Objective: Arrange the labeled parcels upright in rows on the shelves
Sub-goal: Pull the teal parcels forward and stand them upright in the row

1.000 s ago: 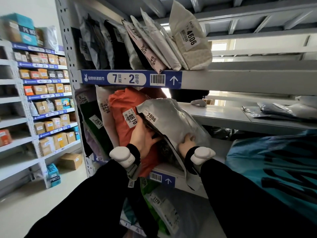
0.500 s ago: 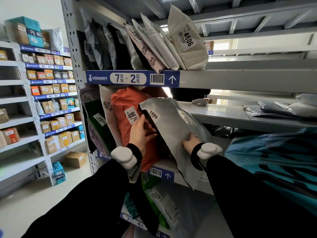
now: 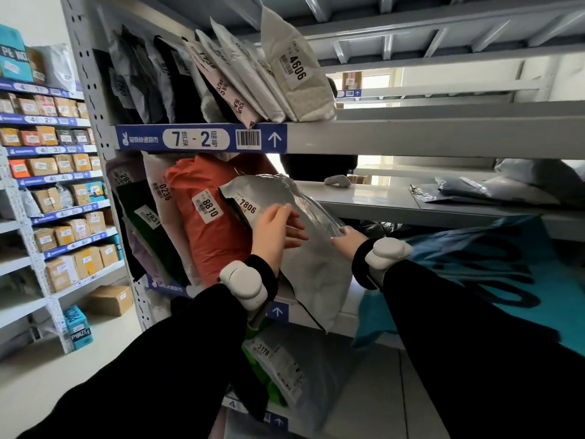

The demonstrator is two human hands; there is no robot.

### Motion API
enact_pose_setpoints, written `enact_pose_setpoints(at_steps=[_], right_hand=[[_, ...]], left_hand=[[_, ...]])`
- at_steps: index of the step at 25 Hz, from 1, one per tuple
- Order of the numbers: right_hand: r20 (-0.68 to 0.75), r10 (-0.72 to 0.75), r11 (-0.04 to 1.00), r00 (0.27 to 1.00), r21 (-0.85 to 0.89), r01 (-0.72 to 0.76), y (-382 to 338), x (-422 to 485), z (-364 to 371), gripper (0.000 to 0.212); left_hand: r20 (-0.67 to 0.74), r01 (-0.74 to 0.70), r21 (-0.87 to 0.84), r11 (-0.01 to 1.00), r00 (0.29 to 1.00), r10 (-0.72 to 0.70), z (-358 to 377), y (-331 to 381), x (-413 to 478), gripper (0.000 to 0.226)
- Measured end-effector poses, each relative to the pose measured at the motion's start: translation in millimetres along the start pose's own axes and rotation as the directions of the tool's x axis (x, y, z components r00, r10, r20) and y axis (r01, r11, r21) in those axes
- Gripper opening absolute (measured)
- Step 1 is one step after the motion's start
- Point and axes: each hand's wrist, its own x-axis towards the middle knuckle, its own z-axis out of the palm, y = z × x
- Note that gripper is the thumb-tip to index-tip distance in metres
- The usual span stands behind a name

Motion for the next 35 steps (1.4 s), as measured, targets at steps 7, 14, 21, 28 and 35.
enact_pose_setpoints(at_steps=[7,14,21,28,35], right_hand=[[-0.117,0.018,0.998,0.993,-0.056,-0.025,41,-17,-68,0.045],[-0.212,0.059,0.997,0.975,-0.028,-0.067,108,-39,-134,0.041],[-0.283,0.139,0.987,0.949,-0.033,-0.154,174,-74,-187,0.037],[-0.32,0.233,0.97,0.918,0.008,-0.243,233,-98,-210,0.048],[-0.267,0.316,0.944,0.91,0.185,-0.274,262,-112,-198,0.058]], left_hand=[[0.169,-0.005,0.041,0.999,0.986,-0.002,72,-10,-18,0.009],[0.46,-0.12,0.207,0.971,0.888,0.011,153,-19,-48,0.017],[0.715,-0.339,0.342,0.877,0.7,-0.008,219,-31,-80,0.037],[0.877,-0.631,0.42,0.652,0.466,-0.114,247,-39,-116,0.077],[0.889,-0.796,0.452,0.404,0.362,-0.28,253,-61,-130,0.11]])
